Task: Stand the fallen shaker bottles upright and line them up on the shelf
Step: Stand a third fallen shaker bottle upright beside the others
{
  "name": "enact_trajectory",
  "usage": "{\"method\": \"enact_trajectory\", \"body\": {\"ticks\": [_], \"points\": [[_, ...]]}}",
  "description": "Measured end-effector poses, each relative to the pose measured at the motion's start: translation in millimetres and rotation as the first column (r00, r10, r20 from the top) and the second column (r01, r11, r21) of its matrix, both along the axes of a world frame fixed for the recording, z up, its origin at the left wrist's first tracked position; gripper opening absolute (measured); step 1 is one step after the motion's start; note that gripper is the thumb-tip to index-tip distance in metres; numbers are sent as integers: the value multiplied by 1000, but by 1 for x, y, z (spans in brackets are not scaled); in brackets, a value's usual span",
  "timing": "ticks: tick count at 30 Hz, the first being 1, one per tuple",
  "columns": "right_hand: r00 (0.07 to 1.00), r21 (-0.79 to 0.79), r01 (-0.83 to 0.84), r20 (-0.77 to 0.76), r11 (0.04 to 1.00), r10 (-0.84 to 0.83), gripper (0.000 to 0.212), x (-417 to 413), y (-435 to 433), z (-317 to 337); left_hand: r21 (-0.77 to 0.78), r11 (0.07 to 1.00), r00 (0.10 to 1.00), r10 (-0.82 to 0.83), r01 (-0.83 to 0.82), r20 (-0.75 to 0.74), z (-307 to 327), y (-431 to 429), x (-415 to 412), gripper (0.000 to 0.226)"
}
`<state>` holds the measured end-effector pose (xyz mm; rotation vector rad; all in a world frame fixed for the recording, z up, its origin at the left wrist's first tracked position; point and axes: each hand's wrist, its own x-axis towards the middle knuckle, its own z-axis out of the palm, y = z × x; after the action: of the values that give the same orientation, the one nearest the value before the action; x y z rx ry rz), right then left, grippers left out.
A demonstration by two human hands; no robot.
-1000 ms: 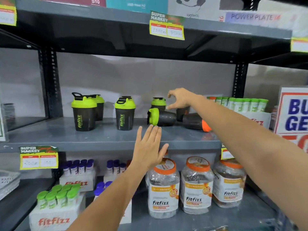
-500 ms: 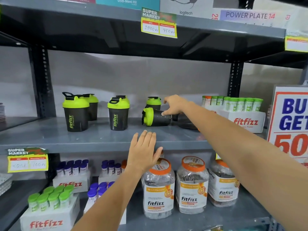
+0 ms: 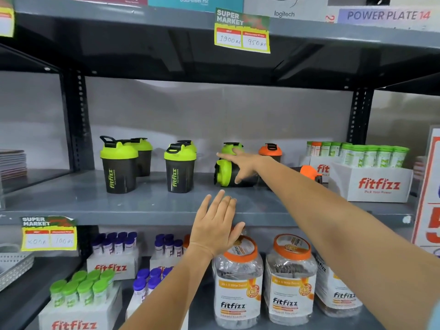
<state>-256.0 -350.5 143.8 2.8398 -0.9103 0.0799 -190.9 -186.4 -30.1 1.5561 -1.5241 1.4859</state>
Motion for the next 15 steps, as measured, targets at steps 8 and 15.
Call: {"method": "enact_trajectory", "body": {"ticks": [8, 15], "points": [[994, -134, -54, 85, 989, 66, 99, 3, 5, -8, -5, 1000, 1000, 19, -19, 11, 0, 0, 0, 55], [982, -292, 0, 180, 956, 55, 89, -5, 13, -10, -14, 1000, 1000, 24, -24, 1, -1, 0, -1, 54]]}}
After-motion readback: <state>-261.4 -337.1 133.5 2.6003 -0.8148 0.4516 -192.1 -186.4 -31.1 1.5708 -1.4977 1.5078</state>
